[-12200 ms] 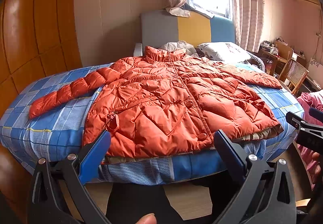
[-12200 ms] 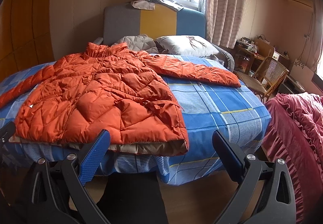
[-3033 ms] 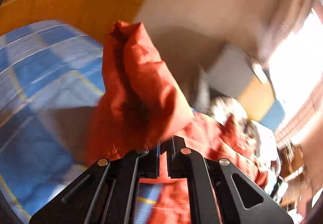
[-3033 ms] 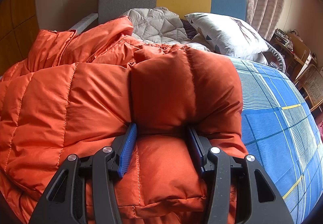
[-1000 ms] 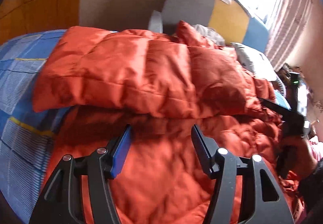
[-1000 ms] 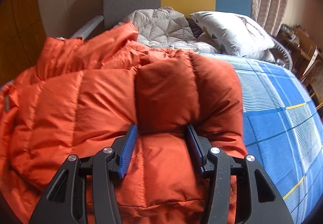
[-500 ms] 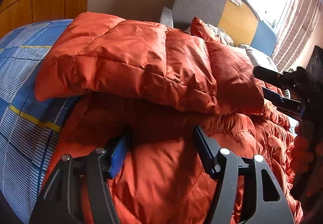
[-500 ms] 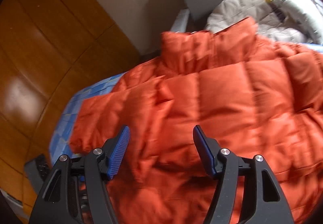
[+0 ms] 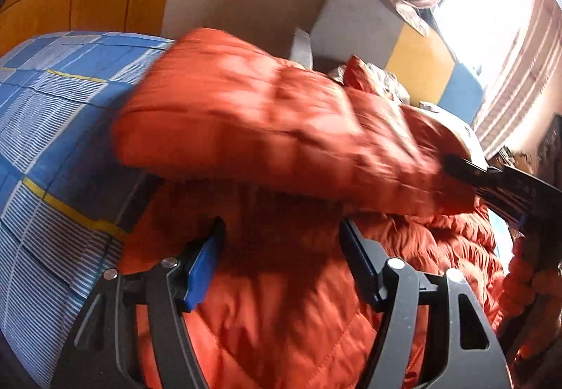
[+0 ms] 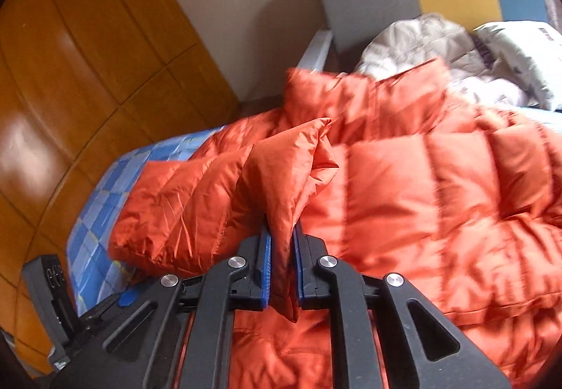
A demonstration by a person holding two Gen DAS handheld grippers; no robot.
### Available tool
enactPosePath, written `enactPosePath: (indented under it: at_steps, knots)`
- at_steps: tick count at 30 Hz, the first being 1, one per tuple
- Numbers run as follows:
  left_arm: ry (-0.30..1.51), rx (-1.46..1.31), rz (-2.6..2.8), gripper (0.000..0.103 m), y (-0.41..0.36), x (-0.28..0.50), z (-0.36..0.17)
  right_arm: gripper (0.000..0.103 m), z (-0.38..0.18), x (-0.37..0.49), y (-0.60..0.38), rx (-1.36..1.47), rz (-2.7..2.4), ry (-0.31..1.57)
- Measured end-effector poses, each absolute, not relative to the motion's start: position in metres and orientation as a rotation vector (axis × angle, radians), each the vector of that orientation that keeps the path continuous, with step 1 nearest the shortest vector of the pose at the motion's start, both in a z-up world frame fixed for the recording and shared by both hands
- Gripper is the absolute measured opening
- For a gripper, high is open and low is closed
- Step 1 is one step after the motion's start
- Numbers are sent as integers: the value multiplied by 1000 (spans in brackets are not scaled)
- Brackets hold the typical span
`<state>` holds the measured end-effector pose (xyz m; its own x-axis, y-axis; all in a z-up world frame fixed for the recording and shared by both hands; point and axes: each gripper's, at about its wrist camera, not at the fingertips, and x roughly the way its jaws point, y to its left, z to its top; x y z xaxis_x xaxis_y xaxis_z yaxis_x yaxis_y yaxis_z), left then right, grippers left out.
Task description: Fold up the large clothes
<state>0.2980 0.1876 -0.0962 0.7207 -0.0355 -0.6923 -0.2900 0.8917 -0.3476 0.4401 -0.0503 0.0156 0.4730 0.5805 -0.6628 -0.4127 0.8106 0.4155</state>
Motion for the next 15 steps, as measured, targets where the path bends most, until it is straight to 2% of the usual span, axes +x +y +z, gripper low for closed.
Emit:
enactPosePath:
  at_steps: [3,15]
  knots:
    - [762,-468,172,73,196,299,-96,9,21,446,-68,220,556,868]
    - [811,-445,245,73,204,313,-103,7,11,451,-137,197,333,863]
